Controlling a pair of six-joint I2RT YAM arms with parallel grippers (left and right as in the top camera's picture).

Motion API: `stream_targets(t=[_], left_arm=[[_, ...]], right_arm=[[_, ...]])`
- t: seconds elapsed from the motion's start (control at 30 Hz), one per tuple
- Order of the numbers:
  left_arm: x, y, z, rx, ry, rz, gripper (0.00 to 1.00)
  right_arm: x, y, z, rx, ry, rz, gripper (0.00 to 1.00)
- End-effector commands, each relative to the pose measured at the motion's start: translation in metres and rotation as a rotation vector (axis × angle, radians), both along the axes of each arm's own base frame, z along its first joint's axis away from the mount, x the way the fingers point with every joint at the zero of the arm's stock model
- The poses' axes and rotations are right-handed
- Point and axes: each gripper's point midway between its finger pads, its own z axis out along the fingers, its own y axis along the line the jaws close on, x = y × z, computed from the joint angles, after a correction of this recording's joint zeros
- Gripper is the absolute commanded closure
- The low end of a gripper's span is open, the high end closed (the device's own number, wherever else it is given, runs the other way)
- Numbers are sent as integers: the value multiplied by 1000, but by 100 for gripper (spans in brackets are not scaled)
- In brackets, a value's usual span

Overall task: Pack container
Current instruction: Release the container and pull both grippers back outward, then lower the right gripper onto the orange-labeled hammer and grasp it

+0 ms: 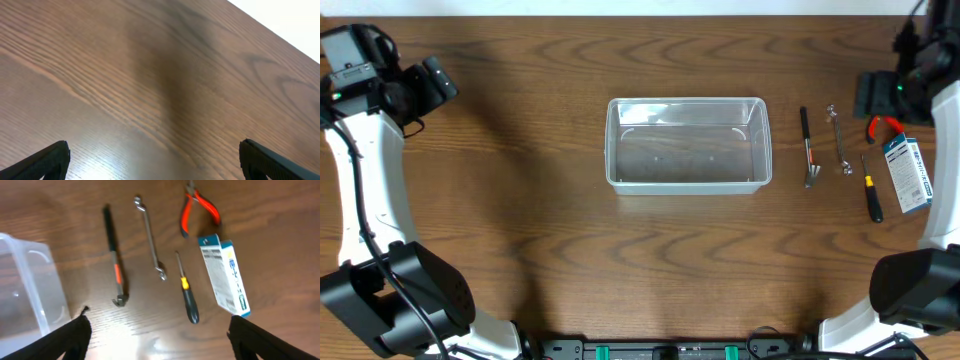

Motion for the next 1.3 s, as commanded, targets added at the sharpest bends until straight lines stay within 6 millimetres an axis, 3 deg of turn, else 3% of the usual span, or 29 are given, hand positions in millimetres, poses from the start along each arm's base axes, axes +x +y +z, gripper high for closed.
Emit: stream_targets(t=[0.0, 0.27, 0.47, 0.77, 0.97, 1.27], left_arm=[[0, 3, 8, 16, -14, 2, 2], [0, 3, 8, 16, -14, 2, 2], [0, 3, 8, 16, -14, 2, 2], [0, 3, 8, 16, -14, 2, 2], [0, 3, 8, 16, -14, 2, 2], [0, 3, 8, 16, -14, 2, 2]], right_arm=[[-6, 3, -7, 47, 6, -16, 17], [-10, 11, -63, 70, 76, 2, 20], [-19, 39, -106, 168, 126, 115, 22], [-17, 70, -134, 160, 135, 179, 25], [-21, 65, -155, 122, 139, 145, 27], [-17, 63, -158, 110, 121, 134, 33]])
